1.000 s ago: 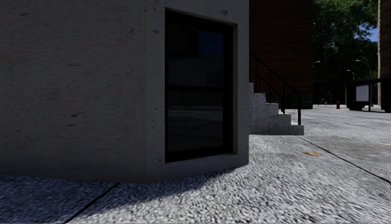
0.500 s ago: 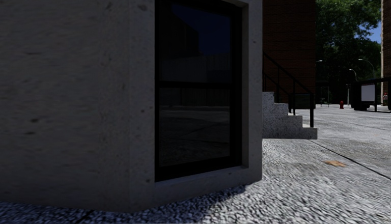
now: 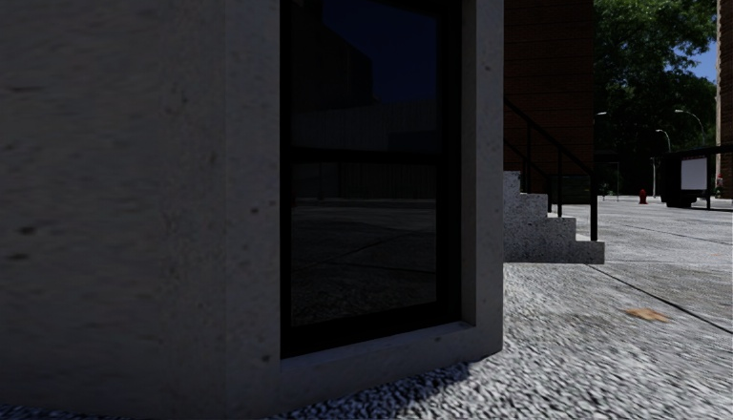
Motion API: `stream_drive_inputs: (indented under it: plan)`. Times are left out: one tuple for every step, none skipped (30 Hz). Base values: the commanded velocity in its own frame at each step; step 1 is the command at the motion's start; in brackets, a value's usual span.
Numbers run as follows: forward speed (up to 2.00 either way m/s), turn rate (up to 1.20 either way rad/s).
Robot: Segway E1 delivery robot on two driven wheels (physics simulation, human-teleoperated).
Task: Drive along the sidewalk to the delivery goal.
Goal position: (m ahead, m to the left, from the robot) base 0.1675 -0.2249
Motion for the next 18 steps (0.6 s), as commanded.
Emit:
stream_drive_inputs:
  plan:
    - [0.00,0.00]
    - [0.00,0.00]
    - [0.00,0.00]
    - [0.00,0.00]
    - [0.00,0.00]
    - [0.00,0.00]
    - [0.00,0.00]
    - [0.00,0.00]
    - [0.00,0.00]
    - [0.00,0.00]
    - [0.00,0.00]
    - [0.00,0.00]
    - [0.00,0.00]
    - [0.00,0.00]
    - [0.00,0.00]
    - [0.00,0.00]
    - [0.00,0.00]
    - [0.00,0.00]
